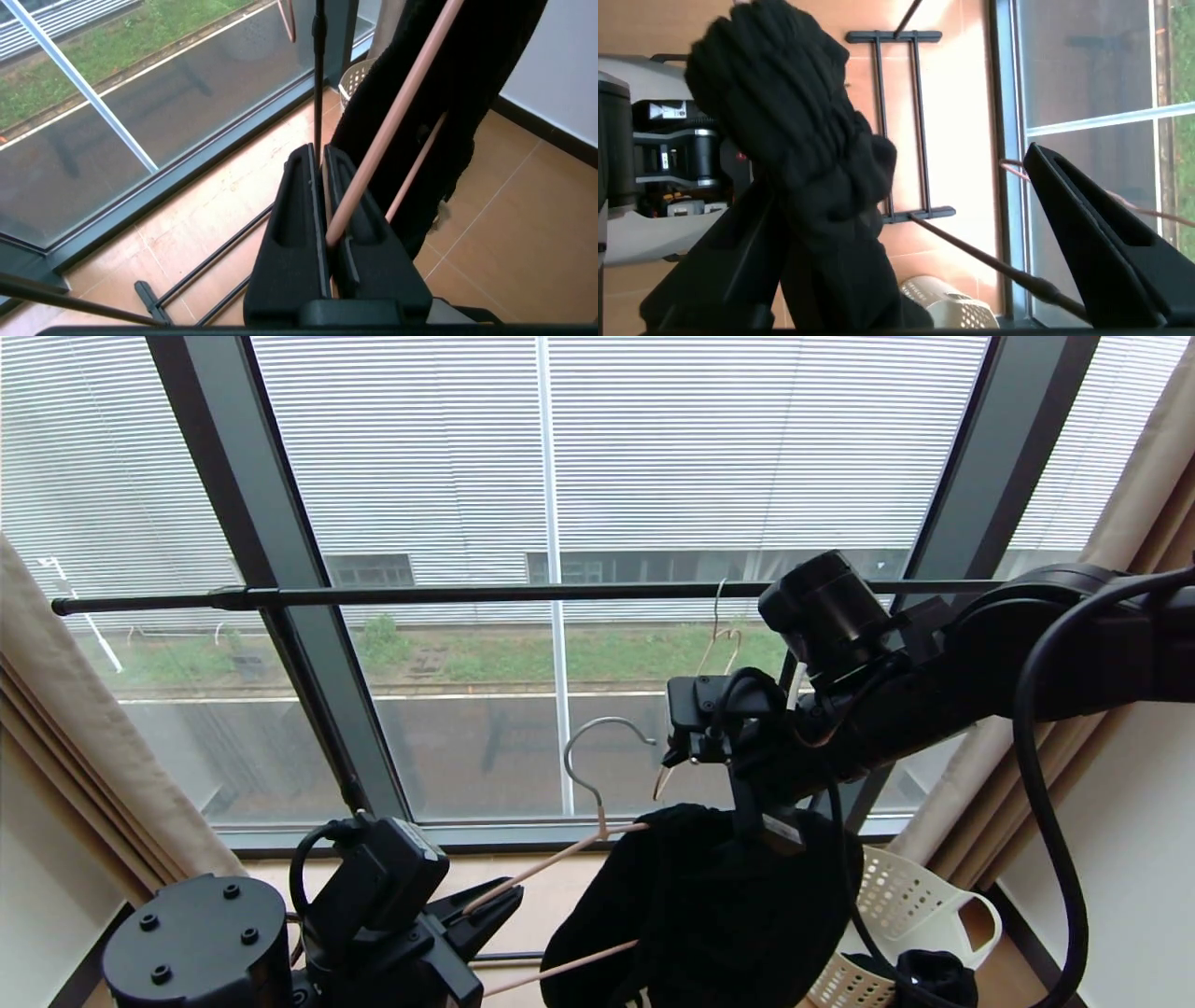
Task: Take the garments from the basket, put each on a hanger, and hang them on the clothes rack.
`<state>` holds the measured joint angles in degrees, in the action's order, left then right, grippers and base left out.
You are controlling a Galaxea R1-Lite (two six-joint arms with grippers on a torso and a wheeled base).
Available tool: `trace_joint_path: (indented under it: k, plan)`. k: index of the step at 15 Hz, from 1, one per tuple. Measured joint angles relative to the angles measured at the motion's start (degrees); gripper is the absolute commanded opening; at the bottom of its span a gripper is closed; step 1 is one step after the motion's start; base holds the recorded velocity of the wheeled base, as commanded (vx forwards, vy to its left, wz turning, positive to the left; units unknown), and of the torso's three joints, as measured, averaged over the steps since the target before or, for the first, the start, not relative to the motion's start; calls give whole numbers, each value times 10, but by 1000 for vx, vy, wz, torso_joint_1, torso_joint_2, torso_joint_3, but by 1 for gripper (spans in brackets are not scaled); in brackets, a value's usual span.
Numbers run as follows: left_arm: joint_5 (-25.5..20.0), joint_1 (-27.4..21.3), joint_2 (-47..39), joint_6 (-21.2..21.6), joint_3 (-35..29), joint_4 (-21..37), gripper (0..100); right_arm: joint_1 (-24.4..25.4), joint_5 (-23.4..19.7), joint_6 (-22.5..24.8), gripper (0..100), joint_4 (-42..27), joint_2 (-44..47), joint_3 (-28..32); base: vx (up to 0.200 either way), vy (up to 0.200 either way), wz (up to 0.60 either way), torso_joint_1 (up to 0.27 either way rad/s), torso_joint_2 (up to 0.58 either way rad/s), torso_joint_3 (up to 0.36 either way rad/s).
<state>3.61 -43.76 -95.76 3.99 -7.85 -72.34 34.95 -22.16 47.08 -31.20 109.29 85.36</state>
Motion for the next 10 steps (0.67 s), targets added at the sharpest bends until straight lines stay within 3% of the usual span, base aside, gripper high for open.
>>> trace_joint_path:
  k: [4, 10]
  plan:
    - [0, 0, 0, 0, -1, 0, 0, 1, -48, 2, 100, -17, -1, -14, 0, 0, 0, 0, 0, 0]
    - [0, 0, 0, 0, -1, -1, 0, 4, -51, 3, 100, -29, -10, -15, 0, 0, 0, 0, 0, 0]
